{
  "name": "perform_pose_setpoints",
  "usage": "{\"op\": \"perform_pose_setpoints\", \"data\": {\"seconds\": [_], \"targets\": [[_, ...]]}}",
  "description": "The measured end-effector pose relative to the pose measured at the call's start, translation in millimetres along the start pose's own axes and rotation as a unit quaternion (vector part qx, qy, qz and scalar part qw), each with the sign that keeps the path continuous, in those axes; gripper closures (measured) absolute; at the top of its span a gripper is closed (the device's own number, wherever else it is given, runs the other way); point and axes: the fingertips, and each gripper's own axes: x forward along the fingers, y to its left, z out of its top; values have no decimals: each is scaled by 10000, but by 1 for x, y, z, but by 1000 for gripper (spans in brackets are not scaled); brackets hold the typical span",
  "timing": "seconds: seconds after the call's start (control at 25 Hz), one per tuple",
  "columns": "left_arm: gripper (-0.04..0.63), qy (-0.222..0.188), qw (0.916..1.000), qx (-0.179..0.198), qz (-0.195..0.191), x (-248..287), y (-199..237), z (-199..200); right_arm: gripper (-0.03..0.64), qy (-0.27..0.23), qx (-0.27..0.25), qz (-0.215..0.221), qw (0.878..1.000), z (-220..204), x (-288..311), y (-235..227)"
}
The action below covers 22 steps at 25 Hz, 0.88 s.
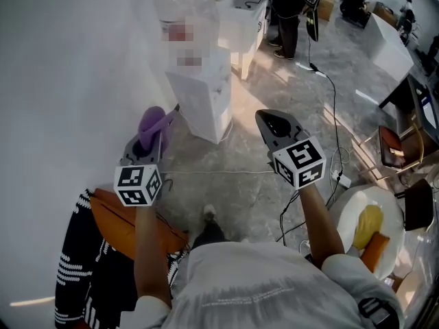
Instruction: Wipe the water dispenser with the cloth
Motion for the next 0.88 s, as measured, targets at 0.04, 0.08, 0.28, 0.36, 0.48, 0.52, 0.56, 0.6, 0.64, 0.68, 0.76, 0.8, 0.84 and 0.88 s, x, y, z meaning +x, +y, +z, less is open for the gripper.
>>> {"op": "perform_pose_setpoints", "data": {"seconds": [0.04, 0.08, 0.28, 0.36, 0.48, 0.52, 0.56, 0.6, 0.64, 0.68, 0.76, 0.8, 0.84, 0.88], "targets": [[541, -16, 10000, -8, -23, 7, 6, 2, 601, -8, -26, -42, 10000, 3, 8, -3], [541, -30, 10000, -15, -53, 15, 12, 4, 601, -15, -47, -94, 9999, 7, 15, -7], [541, -43, 9998, -75, -183, 49, 52, 9, 602, -69, 40, -342, 9994, 24, 56, -20], [541, -71, 9997, -67, -232, 64, 68, 11, 601, -51, 70, -407, 9991, 26, 73, -24], [541, -85, 9995, -82, -287, 83, 91, 11, 601, -13, 95, -474, 9988, 28, 97, -25], [541, -81, 9995, -105, -295, 88, 99, 9, 601, 3, 101, -490, 9987, 29, 105, -25], [543, -83, 9994, -132, -301, 92, 106, 8, 601, 22, 106, -505, 9987, 30, 113, -24], [541, -99, 9993, -160, -311, 96, 113, 7, 601, 42, 116, -523, 9986, 30, 121, -23], [541, -128, 9992, -185, -330, 99, 120, 6, 601, 60, 132, -543, 9984, 30, 128, -23], [541, -156, 9990, -203, -359, 103, 125, 4, 601, 77, 157, -569, 9982, 29, 136, -22], [541, -144, 9988, -215, -424, 112, 136, -2, 601, 115, 235, -637, 9976, 25, 150, -21], [543, -91, 9987, -223, -450, 117, 140, -7, 601, 139, 293, -677, 9972, 22, 157, -21], [541, -15, 9986, -245, -472, 122, 145, -13, 601, 168, 363, -709, 9967, 18, 163, -19], [541, 70, 9984, -282, -491, 127, 149, -20, 601, 202, 434, -723, 9962, 15, 169, -17]]}}
